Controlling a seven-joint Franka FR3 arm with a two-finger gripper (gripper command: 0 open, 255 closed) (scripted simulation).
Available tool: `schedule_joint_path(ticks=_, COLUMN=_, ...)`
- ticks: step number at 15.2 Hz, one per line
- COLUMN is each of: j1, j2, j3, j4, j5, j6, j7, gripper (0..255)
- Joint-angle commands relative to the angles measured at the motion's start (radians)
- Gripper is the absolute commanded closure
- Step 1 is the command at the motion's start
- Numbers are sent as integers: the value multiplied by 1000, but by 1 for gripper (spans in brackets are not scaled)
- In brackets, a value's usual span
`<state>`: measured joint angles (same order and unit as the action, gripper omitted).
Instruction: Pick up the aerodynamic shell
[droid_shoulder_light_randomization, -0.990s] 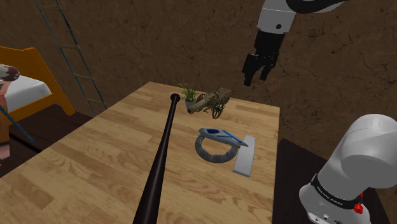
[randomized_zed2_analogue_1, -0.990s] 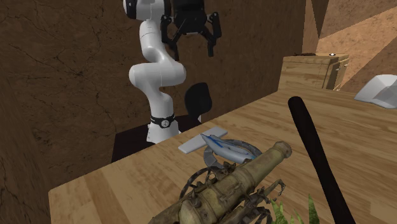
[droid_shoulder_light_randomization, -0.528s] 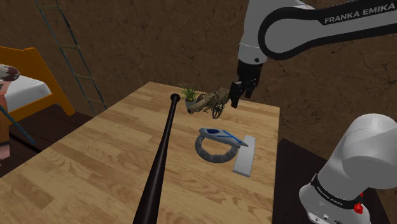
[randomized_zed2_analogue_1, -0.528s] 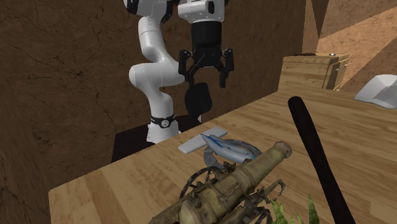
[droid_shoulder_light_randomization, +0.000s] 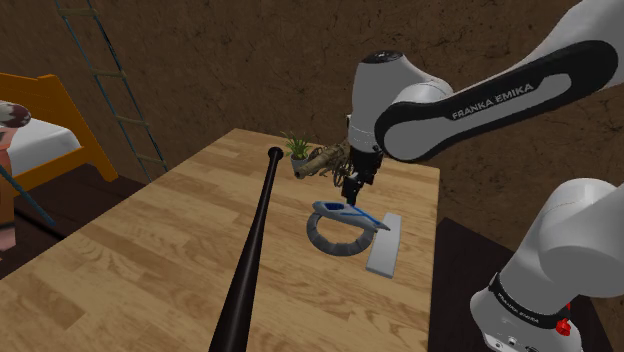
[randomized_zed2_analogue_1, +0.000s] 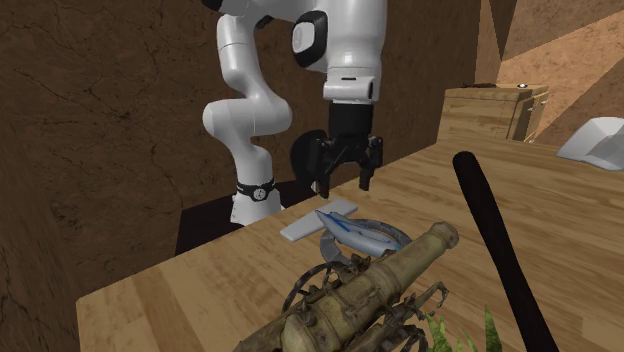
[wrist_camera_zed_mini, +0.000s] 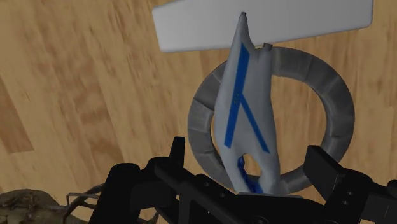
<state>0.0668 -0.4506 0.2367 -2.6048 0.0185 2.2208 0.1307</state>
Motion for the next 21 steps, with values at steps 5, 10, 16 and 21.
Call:
schedule_joint_path(ticks=5, j1=-16, j2=148, j3=57, j4=-32, j5=-78, j6=172, j7=44, gripper=0)
schedule_joint_path(ticks=10, j1=-28, j2=206, j3=69, j4=-58, j5=-106, j6=253, j7=71, gripper=0)
schedule_joint_path(ticks=16, j1=-29, j2=212, j3=72, j4=-61, j5=-109, j6=262, j7=77, gripper=255)
schedule_joint_path(ticks=21, j1=-29, j2=212, j3=72, j4=-61, j5=-109, j6=262, j7=77, gripper=255)
